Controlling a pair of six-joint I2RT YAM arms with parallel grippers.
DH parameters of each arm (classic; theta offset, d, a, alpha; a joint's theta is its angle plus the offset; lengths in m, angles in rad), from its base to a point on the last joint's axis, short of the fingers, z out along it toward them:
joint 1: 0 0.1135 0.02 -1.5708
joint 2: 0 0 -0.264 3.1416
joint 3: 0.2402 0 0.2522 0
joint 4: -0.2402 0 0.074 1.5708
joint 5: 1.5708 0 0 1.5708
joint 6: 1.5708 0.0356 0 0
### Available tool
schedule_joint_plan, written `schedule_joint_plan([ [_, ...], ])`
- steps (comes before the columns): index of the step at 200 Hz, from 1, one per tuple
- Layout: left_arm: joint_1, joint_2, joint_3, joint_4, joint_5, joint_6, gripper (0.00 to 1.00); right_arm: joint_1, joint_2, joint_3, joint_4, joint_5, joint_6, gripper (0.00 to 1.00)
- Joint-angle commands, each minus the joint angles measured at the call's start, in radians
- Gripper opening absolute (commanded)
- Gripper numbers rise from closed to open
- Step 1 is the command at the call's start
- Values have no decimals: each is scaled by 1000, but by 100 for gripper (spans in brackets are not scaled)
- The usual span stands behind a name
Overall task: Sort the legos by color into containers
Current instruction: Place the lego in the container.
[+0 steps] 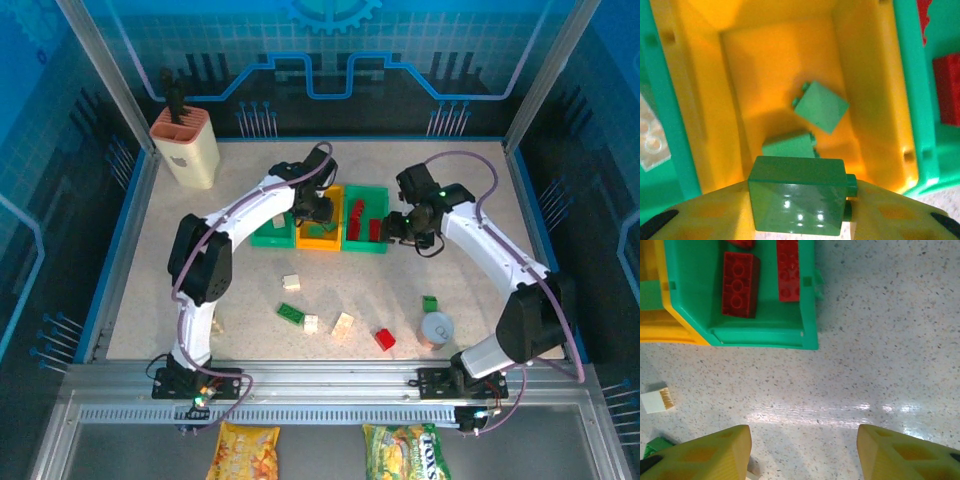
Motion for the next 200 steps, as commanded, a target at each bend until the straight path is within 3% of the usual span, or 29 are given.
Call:
schedule_joint_plan([
  [1, 26, 64, 89, -46, 30, -5, 46, -29, -35, -19, -37, 18, -18, 59],
  [108, 62, 270, 292, -26, 25, -36, 48, -114, -90, -66, -50, 14, -46, 59],
  [200, 62, 202, 222, 10, 52, -60, 55, -202, -84, -109, -43, -11, -97, 59],
])
